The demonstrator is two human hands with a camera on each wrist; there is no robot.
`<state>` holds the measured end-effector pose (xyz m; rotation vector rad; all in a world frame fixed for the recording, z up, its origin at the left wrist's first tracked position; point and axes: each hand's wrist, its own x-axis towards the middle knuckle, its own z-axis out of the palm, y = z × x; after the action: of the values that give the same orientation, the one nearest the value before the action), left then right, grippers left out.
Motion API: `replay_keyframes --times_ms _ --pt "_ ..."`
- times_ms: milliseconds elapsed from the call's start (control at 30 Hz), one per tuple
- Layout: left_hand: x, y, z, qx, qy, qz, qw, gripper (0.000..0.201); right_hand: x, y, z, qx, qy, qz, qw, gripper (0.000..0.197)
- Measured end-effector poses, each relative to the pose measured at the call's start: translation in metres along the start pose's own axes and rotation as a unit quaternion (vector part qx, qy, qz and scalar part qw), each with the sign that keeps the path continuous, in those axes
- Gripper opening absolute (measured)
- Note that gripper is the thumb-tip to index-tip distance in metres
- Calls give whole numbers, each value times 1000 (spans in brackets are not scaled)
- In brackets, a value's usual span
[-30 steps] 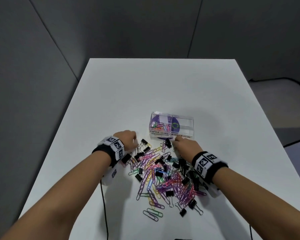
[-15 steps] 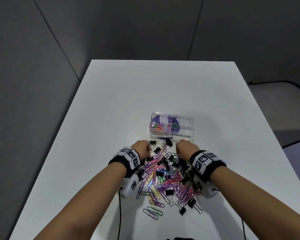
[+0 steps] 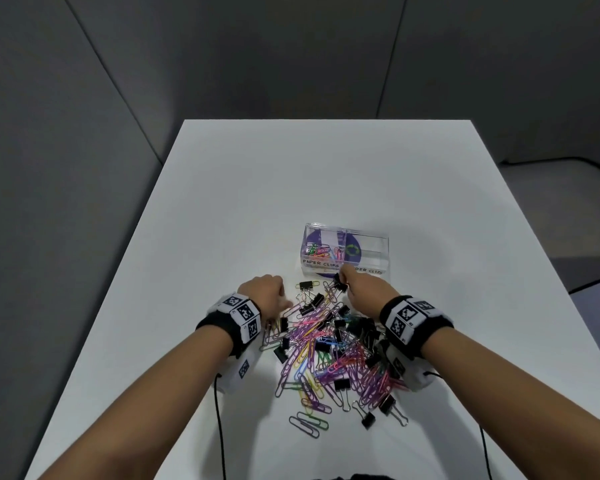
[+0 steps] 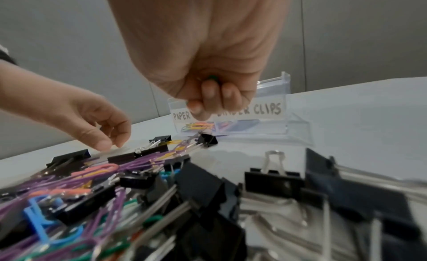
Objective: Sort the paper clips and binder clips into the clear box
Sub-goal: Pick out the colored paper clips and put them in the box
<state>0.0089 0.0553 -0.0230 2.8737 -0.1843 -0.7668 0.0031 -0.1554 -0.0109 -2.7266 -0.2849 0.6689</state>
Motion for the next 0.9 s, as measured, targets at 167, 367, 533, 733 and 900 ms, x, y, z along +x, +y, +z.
replay_keyframes --times_ms 167,367,533,733,900 --pt "-2 -2 3 52 -49 -3 997 25 9 -12 4 0 4 -30 1000 38" --pt "-6 3 7 9 -34 16 999 22 7 4 14 -69 16 -10 997 26" --pt "-9 -6 6 43 -15 33 998 29 -5 19 11 -116 11 7 993 27" --pt "-14 -12 0 106 -68 30 992 37 -2 11 8 -168 8 -14 986 29" --pt "-15 -4 6 12 -88 40 995 33 7 4 10 -138 -24 36 989 22"
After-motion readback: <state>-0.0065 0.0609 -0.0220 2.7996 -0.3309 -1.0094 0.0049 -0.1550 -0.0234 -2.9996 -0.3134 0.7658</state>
